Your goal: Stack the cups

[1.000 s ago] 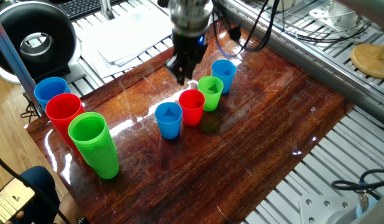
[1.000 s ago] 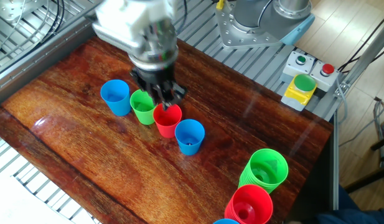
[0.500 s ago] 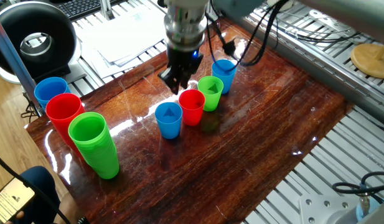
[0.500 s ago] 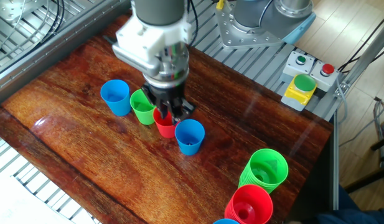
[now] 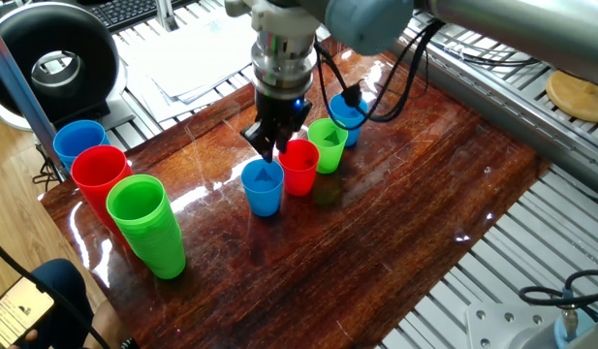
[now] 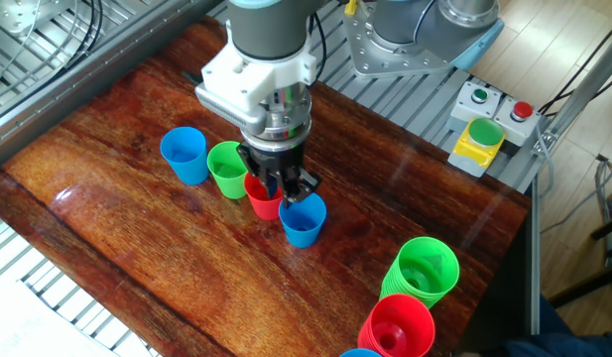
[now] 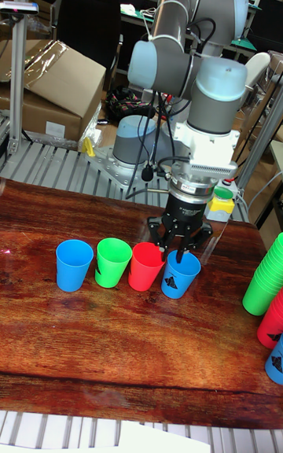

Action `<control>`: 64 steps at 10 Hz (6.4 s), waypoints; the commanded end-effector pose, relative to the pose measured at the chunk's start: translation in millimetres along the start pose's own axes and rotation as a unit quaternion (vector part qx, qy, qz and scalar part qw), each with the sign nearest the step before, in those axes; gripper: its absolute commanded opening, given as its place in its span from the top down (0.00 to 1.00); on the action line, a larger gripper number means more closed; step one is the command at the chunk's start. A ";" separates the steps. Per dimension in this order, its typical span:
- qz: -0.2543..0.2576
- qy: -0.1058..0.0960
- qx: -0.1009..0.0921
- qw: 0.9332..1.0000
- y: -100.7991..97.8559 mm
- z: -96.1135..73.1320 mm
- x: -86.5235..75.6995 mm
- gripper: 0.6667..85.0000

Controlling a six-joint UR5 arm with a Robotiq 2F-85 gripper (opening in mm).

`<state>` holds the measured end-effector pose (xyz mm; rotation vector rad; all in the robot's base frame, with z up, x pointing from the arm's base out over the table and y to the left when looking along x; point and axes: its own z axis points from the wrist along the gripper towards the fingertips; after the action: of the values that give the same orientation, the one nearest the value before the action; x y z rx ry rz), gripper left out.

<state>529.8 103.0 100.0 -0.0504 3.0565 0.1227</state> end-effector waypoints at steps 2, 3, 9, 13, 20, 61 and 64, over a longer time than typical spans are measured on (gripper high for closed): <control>0.006 -0.009 -0.007 1.000 -2.1 9.0 5.2 0.60; 0.007 -0.011 -0.007 1.000 -3.6 9.4 6.0 0.60; 0.013 -0.014 -0.007 1.000 -6.2 15.2 9.4 0.66; 0.017 -0.015 -0.008 1.000 -4.7 15.4 8.5 0.70; 0.054 0.005 0.004 0.999 4.7 6.0 10.7 0.99; -0.202 0.049 0.063 0.976 -138.6 -93.8 -5.8 0.98; -0.207 0.045 0.067 0.975 -143.4 -92.8 -6.6 0.98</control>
<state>533.6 -46.9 182.1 -0.6985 3.0597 -0.1322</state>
